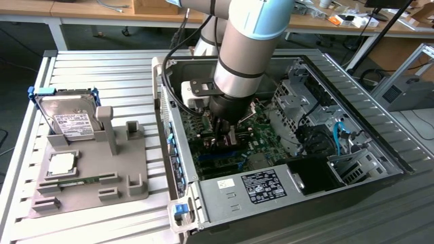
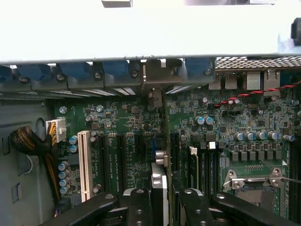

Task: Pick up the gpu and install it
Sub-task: 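Insert the gpu into the slot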

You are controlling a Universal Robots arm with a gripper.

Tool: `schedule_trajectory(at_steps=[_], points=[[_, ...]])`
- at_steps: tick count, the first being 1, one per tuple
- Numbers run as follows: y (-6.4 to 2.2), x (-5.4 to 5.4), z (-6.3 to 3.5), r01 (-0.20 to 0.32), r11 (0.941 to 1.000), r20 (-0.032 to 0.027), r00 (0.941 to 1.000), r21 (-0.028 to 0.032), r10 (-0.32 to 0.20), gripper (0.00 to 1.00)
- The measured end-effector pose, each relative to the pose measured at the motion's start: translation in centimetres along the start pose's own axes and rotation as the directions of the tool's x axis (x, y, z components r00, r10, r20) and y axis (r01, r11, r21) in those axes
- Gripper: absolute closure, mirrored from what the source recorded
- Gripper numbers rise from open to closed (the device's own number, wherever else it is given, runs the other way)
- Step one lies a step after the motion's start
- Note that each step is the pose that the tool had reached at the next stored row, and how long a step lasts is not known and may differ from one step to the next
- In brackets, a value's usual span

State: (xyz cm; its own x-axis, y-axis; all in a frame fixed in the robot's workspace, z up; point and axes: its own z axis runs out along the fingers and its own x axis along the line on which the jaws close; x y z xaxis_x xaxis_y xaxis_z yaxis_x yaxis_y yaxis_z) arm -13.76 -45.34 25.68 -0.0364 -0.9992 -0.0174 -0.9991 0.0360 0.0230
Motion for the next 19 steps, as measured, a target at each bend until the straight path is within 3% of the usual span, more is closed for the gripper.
schedule_trajectory(at_steps=[19], points=[[-0.14, -0.01, 0.01, 0.000, 1.0000, 0.0003, 1.0000, -0.0001, 0.000, 0.73]])
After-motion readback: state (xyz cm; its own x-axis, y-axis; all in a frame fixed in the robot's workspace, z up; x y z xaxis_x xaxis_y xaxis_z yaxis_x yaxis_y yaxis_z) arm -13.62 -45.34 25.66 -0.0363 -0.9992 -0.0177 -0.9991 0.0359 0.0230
